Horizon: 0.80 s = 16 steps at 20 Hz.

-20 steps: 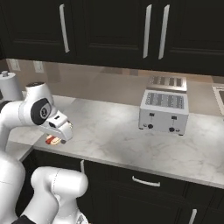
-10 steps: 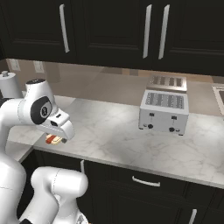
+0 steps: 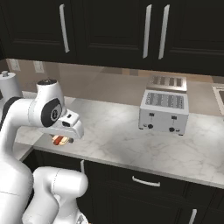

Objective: Store the hot dog in the freezer for long-term storage. Close the freezer door after placing the cooked food.

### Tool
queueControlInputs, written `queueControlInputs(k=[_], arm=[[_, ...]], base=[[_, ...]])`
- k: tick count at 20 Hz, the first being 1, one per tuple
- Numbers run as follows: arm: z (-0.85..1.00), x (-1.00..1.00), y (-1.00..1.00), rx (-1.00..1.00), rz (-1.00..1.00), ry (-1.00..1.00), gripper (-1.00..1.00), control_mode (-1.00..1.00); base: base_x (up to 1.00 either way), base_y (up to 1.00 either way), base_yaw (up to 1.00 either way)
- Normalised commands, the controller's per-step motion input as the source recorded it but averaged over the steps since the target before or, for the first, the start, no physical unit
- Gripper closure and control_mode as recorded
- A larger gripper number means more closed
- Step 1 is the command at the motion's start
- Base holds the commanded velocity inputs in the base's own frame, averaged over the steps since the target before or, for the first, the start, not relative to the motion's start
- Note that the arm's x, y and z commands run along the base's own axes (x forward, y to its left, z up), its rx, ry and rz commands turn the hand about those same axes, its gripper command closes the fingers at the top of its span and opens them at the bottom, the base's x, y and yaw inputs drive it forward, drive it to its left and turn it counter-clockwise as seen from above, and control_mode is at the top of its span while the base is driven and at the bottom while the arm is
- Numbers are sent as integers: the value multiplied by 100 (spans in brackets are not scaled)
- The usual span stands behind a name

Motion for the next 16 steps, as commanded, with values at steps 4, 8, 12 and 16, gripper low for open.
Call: queueControlInputs(k=[4, 8, 12, 16], arm=[[2, 0, -8, 13, 17, 9, 100, -100], [0, 0, 0, 7, 8, 14, 100, -100], [0, -5, 0, 1, 4, 12, 100, -100], [0, -8, 0, 0, 0, 5, 100, -100]], base=[[0, 0, 0], [0, 0, 0], [0, 0, 0], [0, 0, 0]])
